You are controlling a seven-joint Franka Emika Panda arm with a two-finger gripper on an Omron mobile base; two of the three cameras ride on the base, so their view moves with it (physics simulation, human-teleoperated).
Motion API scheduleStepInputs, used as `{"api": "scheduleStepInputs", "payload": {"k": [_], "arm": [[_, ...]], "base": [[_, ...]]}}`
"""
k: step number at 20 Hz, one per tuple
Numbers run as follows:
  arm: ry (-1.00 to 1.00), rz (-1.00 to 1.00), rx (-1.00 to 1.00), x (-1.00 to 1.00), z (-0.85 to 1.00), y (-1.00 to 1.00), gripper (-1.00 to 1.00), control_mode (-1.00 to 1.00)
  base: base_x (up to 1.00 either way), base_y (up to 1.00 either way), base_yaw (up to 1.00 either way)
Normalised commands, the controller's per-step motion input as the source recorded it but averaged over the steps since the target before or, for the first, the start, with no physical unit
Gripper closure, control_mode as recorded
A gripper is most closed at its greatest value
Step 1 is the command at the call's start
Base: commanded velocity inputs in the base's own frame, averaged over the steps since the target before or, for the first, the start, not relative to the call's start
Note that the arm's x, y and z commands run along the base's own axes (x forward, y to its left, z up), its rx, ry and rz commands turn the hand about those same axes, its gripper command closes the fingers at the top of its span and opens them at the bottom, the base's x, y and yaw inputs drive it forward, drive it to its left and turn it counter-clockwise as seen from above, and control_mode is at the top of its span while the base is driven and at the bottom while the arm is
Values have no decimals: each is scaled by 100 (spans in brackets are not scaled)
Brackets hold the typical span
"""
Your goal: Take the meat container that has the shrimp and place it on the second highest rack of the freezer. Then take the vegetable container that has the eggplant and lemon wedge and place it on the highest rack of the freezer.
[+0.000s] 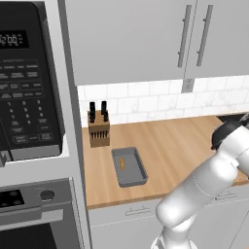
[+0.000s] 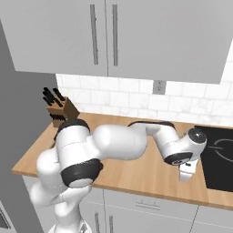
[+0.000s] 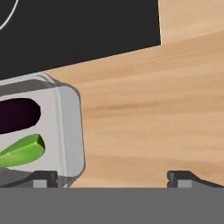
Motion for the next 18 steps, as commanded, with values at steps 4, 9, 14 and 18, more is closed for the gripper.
{"api": "scheduleStepInputs", "payload": {"k": [4, 9, 14, 18], "arm": [[-3, 6, 1, 37, 0, -23, -100, -100], [2, 1, 0, 42, -6, -4, -100, -100], [10, 0, -5, 43, -34, 11, -100, -100], [7, 0, -3, 32, -41, 2, -100, -100]], "base": [[0, 0, 0], [0, 0, 0], [0, 0, 0], [0, 0, 0]]}}
